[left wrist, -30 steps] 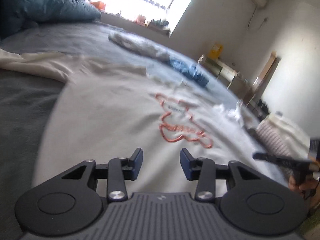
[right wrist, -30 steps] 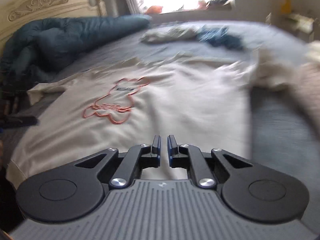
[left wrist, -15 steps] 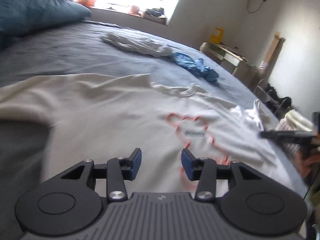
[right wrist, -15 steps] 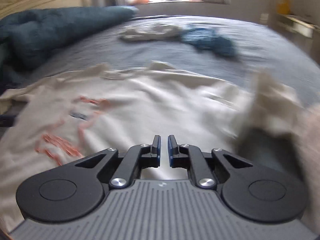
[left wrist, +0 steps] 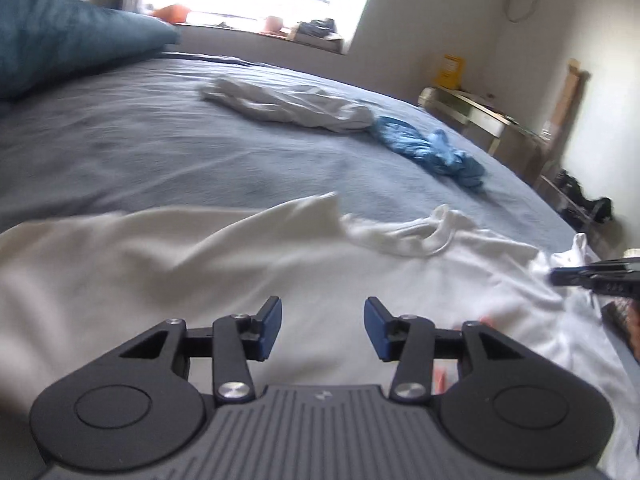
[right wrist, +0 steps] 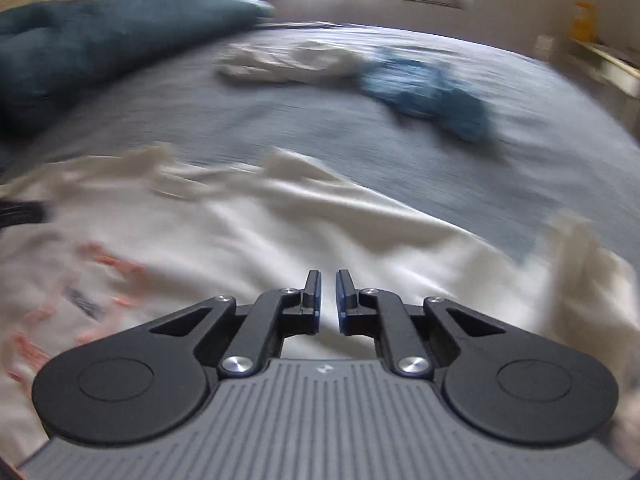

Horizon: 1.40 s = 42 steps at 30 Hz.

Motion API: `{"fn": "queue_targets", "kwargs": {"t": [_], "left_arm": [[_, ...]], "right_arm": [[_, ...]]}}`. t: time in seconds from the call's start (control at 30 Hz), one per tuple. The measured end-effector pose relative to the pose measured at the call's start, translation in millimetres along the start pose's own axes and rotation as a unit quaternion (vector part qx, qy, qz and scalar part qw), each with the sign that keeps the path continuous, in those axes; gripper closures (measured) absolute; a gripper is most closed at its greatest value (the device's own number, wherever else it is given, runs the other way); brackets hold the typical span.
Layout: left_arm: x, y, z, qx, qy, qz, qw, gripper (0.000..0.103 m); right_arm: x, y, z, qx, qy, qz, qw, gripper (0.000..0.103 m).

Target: Fold clothes

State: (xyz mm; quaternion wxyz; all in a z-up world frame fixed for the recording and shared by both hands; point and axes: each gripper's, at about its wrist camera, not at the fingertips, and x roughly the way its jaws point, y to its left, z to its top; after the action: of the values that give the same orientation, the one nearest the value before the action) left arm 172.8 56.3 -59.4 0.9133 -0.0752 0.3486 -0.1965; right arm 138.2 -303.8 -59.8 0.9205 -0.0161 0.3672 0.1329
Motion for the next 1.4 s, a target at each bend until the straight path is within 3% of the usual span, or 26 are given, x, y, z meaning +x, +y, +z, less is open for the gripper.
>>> {"fn": "queue_targets", "kwargs": {"t": [0.1,0.17,0.27,0.3,0.37,0.47,0.53,0.63,0.7,0.8,0.87,0.97,1.17,1.4], "left_arm": [[45.7,3.5,5.9,-0.014,0.02,0.013,0.9996,0.059],[58.6,9.1,8.0,-0.018,0.005,0.018,0.9997,0.06],[49.9,17.6,12.8,-0.069,0.005,-0.005,0.9976,0.06],[41.4,16.3,11.6,-0.069,0.008,-0.01,0.9975,0.058],[23.5,12.4,6.7,-0.063,0.016,-0.009,0.9978,0.055],[-3.6,12.6,-11.1,-0.066,0.021,-0.005,0.9976,0.053],[-17.7,19.2,-24.2,-0.081,0.016,-0.017,0.9964,0.051],[-29.7,30.8,-37.4,-0.098,-0.005,-0.021,0.995,0.051],[-34.8,37.6,-43.3,-0.103,-0.021,-0.021,0.9943,0.05],[-33.4,47.9,-45.7,-0.119,-0.027,-0.03,0.9921,0.049],[-33.2,52.2,-47.3,-0.123,-0.031,-0.041,0.9912,0.049],[-35.2,57.1,-49.2,-0.121,-0.034,-0.048,0.9909,0.049],[-33.4,66.0,-51.2,-0.129,-0.036,-0.059,0.9892,0.049],[-30.3,71.9,-52.8,-0.14,-0.039,-0.073,0.9867,0.048]], "right_arm": [[46.3,10.6,12.5,-0.011,0.03,0.004,0.999,0.097],[75.5,2.7,18.8,-0.014,0.041,-0.03,0.999,0.1],[85.4,-22.7,38.3,0.031,0.018,-0.078,0.996,0.099],[81.0,-24.3,43.0,0.037,0.012,-0.066,0.997,0.094],[69.0,-23.4,50.7,0.042,0.001,-0.028,0.999,0.094],[82.8,-8.4,54.4,0.019,0.029,0.004,0.999,0.095],[110.8,-5.4,55.6,0.011,0.055,-0.023,0.998,0.096],[117.4,-14.1,71.5,0.05,0.011,-0.077,0.996,0.098],[109.1,-11.8,85.4,0.067,-0.018,-0.127,0.989,0.093],[89.9,17.6,102.3,0.047,-0.027,-0.058,0.997,0.092],[85.7,56.9,112.3,-0.003,-0.017,0.002,1.0,0.091],[101.0,121.2,125.5,-0.095,0.013,0.094,0.991,0.081],[161.4,214.5,147.6,-0.22,0.054,0.139,0.964,0.074],[194.4,252.4,156.4,-0.268,0.105,0.203,0.936,0.067]]}}
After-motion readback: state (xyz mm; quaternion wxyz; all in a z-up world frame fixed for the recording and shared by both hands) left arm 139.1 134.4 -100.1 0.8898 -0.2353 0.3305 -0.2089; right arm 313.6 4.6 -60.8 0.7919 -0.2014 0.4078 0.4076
